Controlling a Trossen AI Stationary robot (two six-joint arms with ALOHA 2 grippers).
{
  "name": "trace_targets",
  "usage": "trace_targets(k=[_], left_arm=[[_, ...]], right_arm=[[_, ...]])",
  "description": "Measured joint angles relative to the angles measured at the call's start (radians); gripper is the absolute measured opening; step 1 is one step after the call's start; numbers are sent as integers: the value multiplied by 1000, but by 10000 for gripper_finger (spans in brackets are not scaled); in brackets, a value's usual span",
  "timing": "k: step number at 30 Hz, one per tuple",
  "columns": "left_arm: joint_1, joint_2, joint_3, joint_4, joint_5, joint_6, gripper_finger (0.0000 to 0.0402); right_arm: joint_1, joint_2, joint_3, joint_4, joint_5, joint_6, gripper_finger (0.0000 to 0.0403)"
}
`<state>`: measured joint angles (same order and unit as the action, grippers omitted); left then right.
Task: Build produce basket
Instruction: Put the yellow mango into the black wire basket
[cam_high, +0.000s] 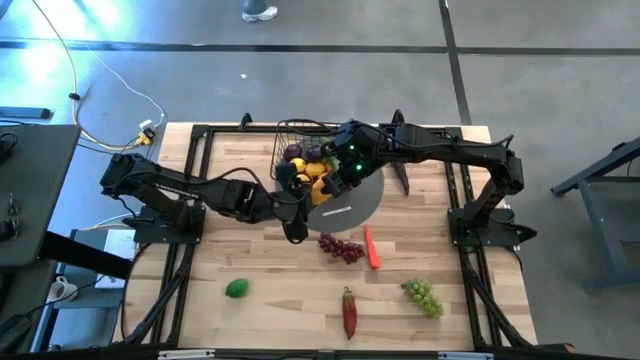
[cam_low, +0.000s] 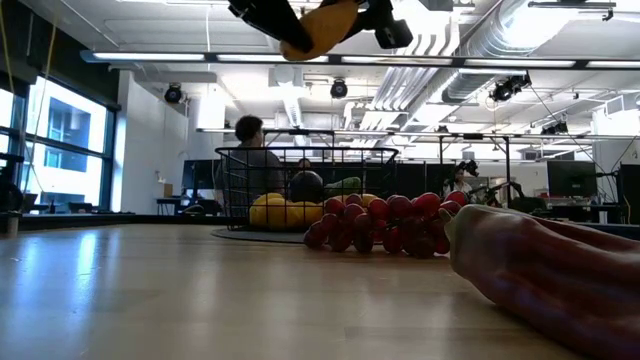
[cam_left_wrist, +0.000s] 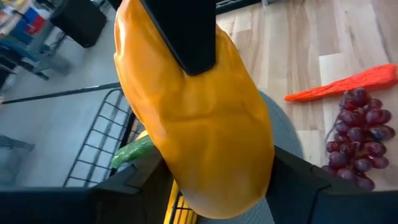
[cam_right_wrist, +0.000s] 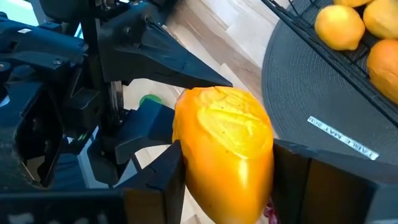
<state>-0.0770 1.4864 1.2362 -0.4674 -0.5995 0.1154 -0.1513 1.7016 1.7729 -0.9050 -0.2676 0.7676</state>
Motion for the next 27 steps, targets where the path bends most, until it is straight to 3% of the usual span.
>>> trace_targets(k=[9,15,27], left_arm=[[70,0,0,-3,60,-45,251],[100,-7,0,-34,117,4,259],[120,-15,0,-65,7,38,259]], right_arm=[[-2,2,0,-4,65,48,149],[-13,2,0,-40,146,96,149],[-88,2,0,-97,199,92,149]])
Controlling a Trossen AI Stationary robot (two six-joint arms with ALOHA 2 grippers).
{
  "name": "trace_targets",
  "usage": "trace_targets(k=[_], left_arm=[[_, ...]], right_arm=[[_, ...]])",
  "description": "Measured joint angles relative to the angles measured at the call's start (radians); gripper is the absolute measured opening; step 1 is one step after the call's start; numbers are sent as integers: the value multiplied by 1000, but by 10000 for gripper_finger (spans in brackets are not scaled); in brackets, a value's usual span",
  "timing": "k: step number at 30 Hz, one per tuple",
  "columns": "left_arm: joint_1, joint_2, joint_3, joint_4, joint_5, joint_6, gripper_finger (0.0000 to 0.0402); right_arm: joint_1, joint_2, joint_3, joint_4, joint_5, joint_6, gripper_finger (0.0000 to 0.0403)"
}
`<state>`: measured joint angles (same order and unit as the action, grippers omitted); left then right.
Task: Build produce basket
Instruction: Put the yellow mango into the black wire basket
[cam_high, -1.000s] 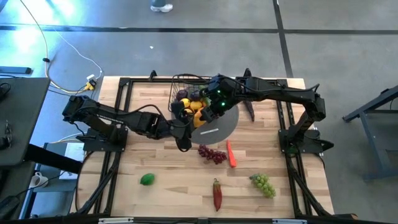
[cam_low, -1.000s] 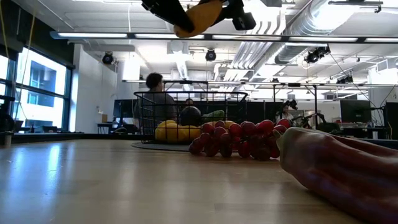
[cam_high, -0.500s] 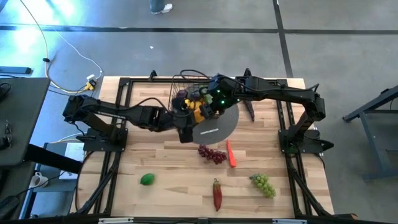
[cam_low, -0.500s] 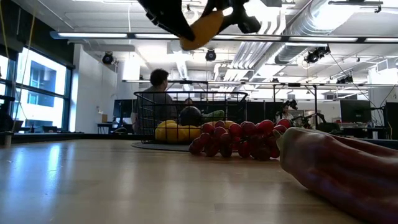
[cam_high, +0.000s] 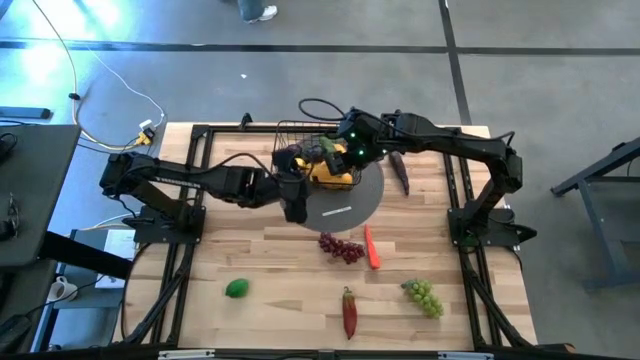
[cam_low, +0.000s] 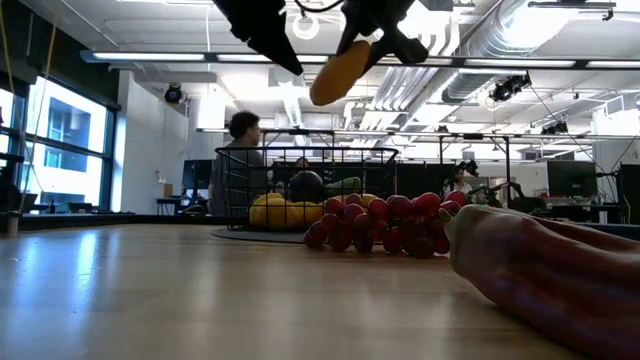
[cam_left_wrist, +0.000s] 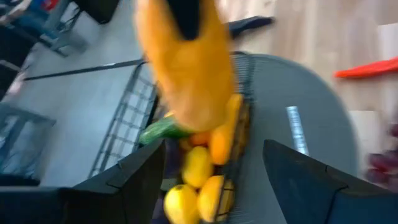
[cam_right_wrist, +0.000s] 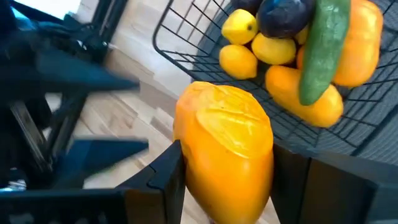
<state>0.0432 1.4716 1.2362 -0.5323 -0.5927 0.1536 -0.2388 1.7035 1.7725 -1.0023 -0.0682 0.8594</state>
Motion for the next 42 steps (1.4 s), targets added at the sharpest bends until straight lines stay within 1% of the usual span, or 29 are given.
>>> trace_targets(k=[6,12,15,20,26,32,39,42], left_arm=[[21,0,0,-2,-2,7,259],[45,0,0,-2,-17,6,259],[59,0,0,-2,-17,0,259],[88,0,0,-2,-12,-49,259],[139,0,0,-2,74,-129,259],[194,0,0,-2,150,-209,259],[235,0,0,-2,171,-278,259],[244,0,0,-2,172,-284,259]], right_arm=[[-63,0,0,-10,0,-98,148],[-143,0,0,-30,-18,-242,151],[-184,0,0,-36,-25,-348,150],[-253,0,-1,-33,-102,-546,150],[-316,0,-23,-38,-176,-781,150],[-343,36,-23,-55,-225,-960,150],[-337,97,-23,-97,-248,-1137,150],[-335,118,-23,-122,-285,-1203,150]])
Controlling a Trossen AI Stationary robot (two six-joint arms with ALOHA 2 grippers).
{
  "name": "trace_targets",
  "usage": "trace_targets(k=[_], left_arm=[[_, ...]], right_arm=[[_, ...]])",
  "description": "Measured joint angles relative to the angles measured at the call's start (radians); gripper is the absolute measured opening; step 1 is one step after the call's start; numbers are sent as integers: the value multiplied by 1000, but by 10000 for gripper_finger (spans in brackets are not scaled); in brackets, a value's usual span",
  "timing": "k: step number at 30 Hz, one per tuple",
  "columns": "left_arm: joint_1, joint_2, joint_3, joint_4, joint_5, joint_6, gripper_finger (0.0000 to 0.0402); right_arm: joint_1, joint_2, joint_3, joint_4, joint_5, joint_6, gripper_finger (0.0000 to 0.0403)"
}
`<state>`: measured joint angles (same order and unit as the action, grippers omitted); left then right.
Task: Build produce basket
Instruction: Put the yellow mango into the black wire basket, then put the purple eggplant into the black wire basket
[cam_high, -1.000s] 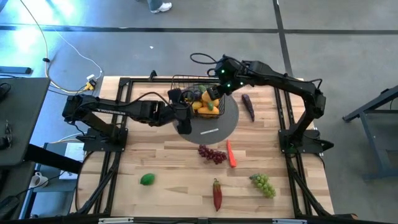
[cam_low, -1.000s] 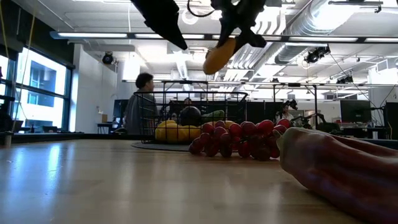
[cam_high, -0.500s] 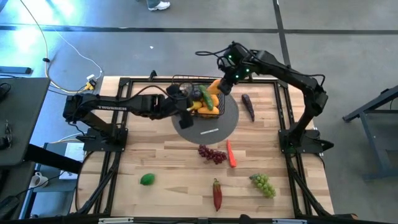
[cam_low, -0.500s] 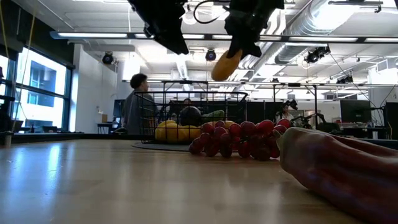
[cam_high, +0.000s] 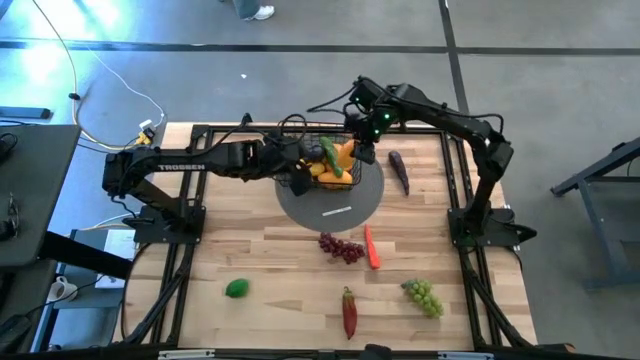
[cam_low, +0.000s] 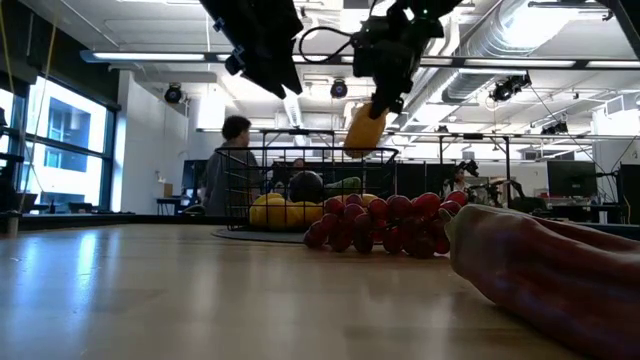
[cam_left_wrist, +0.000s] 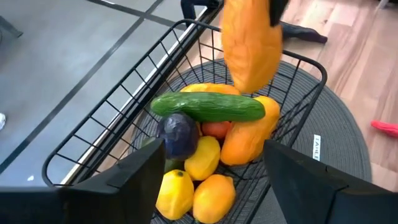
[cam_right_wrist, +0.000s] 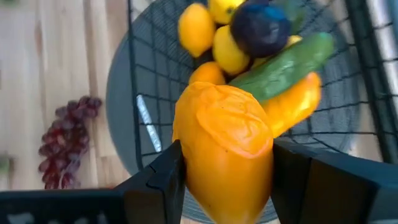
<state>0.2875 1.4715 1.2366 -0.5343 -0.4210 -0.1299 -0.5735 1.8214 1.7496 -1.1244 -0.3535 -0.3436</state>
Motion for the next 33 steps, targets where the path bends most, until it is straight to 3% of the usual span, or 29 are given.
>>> trace_targets(k=[9,25,33], left_arm=[[1,0,0,0,1,-42,259],[1,0,0,0,0,-53,259],[1,0,0,0,0,-51,259]], right_arm=[[10,51,0,-9,-8,-131,152],[72,58,3,35,287,-106,263],[41,58,5,63,298,-37,271]])
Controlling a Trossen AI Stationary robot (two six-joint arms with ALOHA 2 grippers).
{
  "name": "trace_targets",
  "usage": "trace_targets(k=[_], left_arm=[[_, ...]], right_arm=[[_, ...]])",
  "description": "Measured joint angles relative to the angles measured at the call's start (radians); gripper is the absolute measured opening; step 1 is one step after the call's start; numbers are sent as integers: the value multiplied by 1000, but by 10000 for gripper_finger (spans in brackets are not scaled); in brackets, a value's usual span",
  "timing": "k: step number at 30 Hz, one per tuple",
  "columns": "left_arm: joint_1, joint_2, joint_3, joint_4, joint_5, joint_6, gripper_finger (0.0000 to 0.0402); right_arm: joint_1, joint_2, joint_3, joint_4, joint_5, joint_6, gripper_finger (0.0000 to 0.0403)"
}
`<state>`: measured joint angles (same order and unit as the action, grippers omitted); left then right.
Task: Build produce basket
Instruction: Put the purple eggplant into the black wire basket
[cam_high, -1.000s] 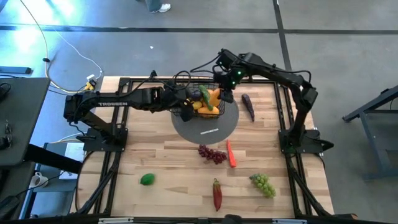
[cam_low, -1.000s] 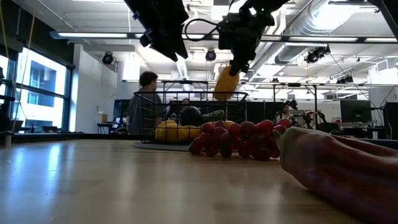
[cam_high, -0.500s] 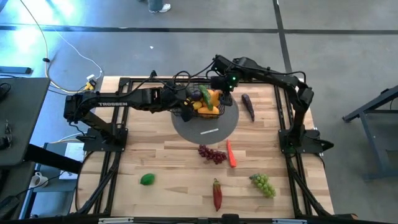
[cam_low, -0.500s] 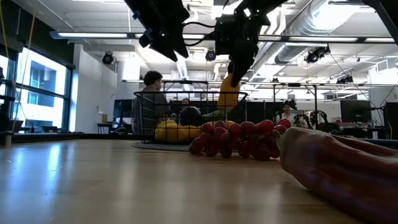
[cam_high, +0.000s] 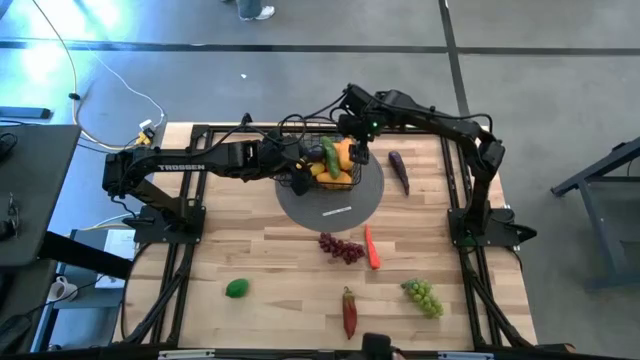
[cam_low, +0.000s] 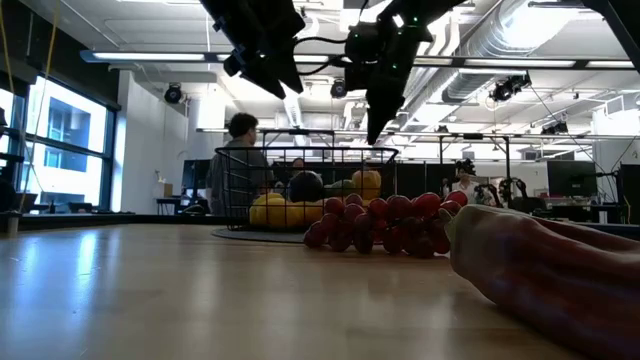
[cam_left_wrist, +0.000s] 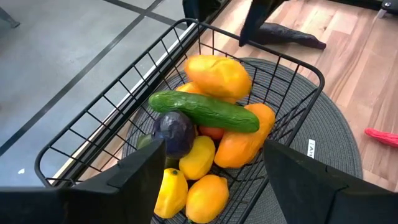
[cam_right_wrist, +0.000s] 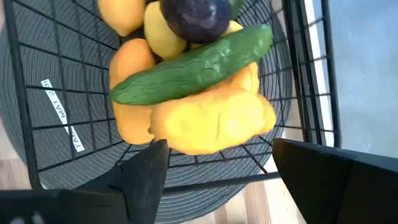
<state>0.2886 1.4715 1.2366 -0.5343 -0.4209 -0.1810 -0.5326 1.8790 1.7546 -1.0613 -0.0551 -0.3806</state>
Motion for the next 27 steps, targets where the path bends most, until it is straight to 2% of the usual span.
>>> trace_targets(k=[8,19,27], left_arm=[[0,-3,0,-8,-1,0,259],[-2,-98,1,-104,-1,26,259],[-9,-155,1,-102,-1,39,259]], right_arm=[[0,-37,0,-51,-1,115,270],[32,-156,1,-116,-8,372,270],[31,-247,-5,-129,29,445,270]])
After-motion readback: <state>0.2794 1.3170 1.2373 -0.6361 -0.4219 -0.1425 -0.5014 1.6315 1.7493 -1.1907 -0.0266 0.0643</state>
